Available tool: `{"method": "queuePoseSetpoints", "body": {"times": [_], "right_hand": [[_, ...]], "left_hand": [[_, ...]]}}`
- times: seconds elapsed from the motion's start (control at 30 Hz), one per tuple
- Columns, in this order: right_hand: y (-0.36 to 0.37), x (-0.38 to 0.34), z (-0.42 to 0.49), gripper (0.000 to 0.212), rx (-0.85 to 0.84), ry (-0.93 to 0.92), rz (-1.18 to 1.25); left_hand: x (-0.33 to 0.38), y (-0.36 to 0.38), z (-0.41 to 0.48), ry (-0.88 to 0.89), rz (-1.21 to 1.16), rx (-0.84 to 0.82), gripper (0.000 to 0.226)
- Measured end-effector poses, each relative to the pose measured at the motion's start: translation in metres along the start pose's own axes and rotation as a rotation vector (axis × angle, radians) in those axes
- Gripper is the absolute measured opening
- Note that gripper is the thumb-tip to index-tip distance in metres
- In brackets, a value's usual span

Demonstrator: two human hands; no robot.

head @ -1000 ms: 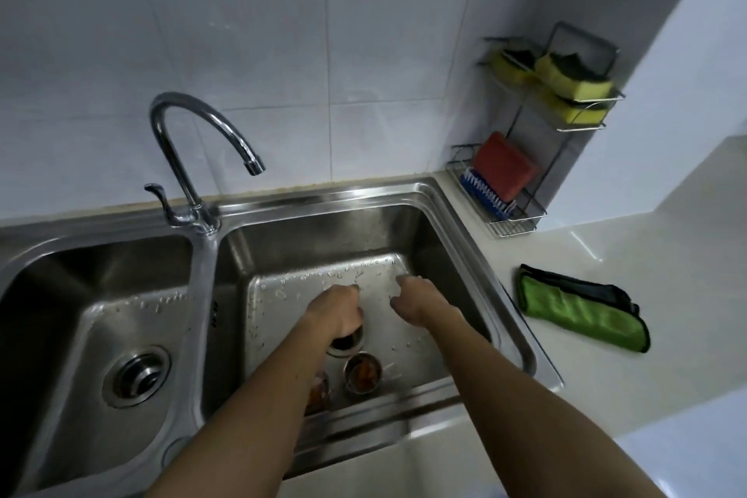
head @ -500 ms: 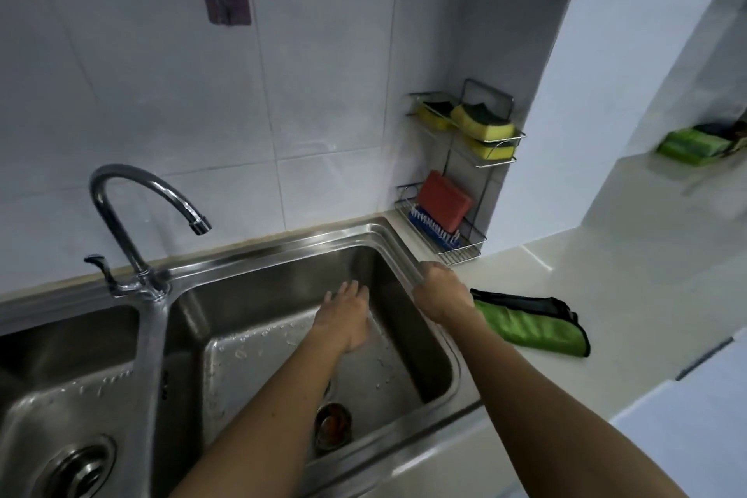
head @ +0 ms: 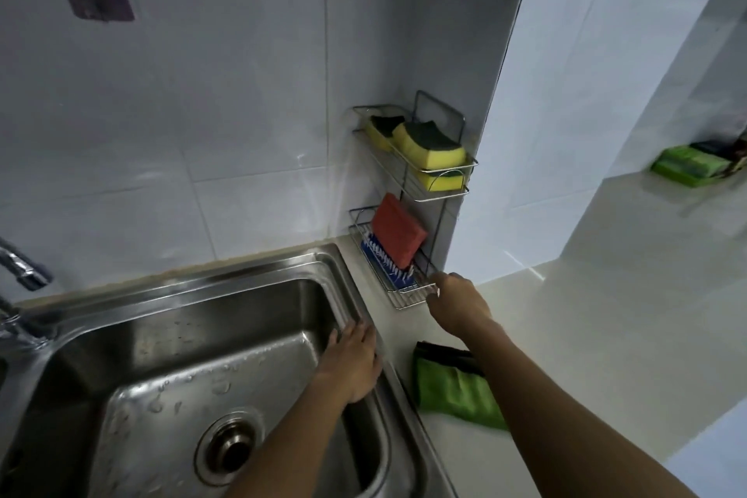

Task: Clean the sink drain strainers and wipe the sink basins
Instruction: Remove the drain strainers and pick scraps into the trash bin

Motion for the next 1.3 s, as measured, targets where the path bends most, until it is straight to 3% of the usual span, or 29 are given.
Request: {"method": "queuePoseSetpoints", "body": {"times": [0.17, 0.33, 0.5, 0.77, 0.93, 1.13, 1.3], "right_hand": [[0.011, 0.001, 0.041, 0.032, -0.032, -0.095, -0.060], [0.025, 0.000, 0.067, 0.039, -0.109, -0.148, -0.215], [0.030, 0.006, 0.075, 0.041, -0.076, -0.143, -0.224], [0.016, 0.012, 0.069, 0.018, 0.200, -0.246, 0.155], [0.005, 0.009, 0.062, 0.014, 0.321, -0.346, 0.238], [-0.018, -0.018, 0.036, 0.026, 0.409, -0.218, 0.149], [-0.029, -0.068, -0.002, 0.026, 0.539, -0.255, 0.081]], "left_hand": [[0.011, 0.015, 0.028, -0.056, -0.071, -0.020, 0.062], [0.010, 0.028, 0.048, -0.107, -0.101, -0.053, 0.063], [0.006, 0.040, 0.056, -0.115, -0.026, -0.024, 0.063], [0.004, 0.043, 0.057, -0.101, -0.031, -0.004, 0.063], [0.001, 0.040, 0.054, -0.079, -0.020, -0.024, 0.065], [-0.019, 0.028, 0.029, -0.033, -0.012, -0.059, 0.065], [-0.070, 0.023, -0.011, -0.080, -0.036, -0.073, 0.065]]}}
Point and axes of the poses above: each hand's wrist, its own z-axis towards the middle knuckle, its own y-axis out of the palm, x = y × z, the point moved 2 cm from there along z, towards the middle knuckle, and after that the axes turned 5 degrees about -z, right-handed, at the moved point
